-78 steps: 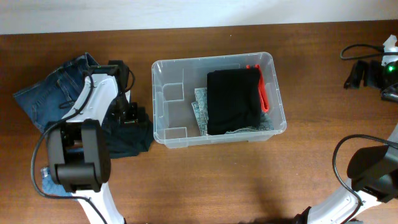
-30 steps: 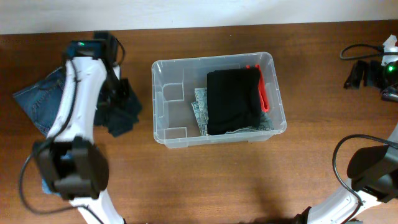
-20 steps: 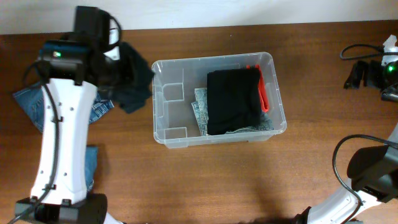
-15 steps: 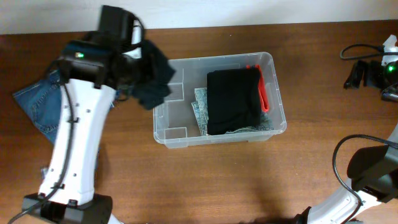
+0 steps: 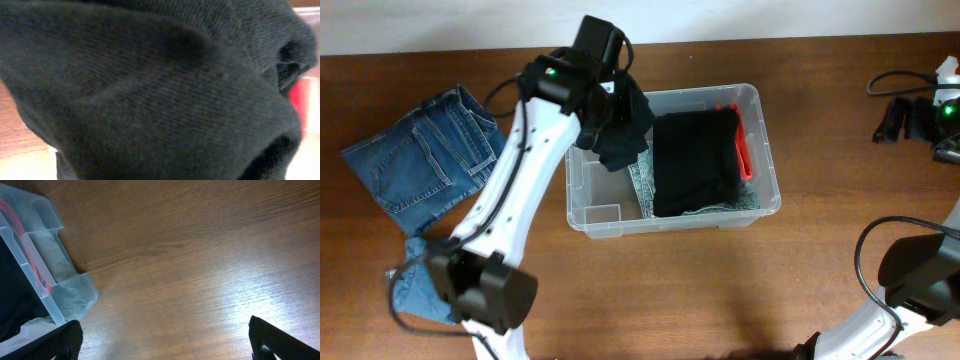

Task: Pack container
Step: 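Lift the black knit item with the left gripper over the bin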

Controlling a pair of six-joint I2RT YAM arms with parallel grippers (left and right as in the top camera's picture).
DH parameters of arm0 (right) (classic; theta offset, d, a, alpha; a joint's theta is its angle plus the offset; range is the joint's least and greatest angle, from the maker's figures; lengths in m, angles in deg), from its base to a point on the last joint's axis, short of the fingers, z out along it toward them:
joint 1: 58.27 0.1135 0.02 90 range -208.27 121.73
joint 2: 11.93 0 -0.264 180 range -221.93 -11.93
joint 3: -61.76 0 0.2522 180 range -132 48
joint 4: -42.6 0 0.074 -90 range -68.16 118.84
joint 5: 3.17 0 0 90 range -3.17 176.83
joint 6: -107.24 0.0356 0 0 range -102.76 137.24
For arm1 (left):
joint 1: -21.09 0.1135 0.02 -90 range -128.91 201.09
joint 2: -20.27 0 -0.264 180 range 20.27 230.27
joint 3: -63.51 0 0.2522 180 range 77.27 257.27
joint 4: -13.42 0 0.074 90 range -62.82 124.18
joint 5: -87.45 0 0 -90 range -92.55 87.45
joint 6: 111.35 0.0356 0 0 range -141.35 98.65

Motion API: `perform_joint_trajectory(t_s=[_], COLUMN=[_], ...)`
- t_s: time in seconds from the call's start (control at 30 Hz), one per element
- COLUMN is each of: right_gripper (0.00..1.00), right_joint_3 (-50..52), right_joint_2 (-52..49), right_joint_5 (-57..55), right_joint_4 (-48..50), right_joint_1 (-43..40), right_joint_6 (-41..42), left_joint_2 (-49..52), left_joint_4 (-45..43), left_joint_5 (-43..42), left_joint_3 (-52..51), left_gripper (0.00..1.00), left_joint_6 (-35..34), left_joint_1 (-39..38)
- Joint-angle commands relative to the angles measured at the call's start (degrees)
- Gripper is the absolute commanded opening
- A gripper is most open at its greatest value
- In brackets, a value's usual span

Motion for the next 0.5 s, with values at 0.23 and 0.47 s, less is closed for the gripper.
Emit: perform_joint_trajectory(t_s=[0.23,0.47], right_gripper=[0.98,0.98], right_joint_3=[-0.11,-0.11], right_joint_2=[0.46,0.46], right_joint_5=[-0.26,-0.26], right_joint_4=[0.02,0.02], right_joint_1=[0.04,0.04], right_joint_6=[0.00,0.00], left_joint_2=[9.73,13.38], left_joint_4=[-0.55,-0.74], left_joint_5=[4.26,4.81], left_joint_3=[0.46,0.31], left_gripper=[0.00,0.01], left_joint_6=[-0.96,1.05], left_joint_1=[0.07,0.07])
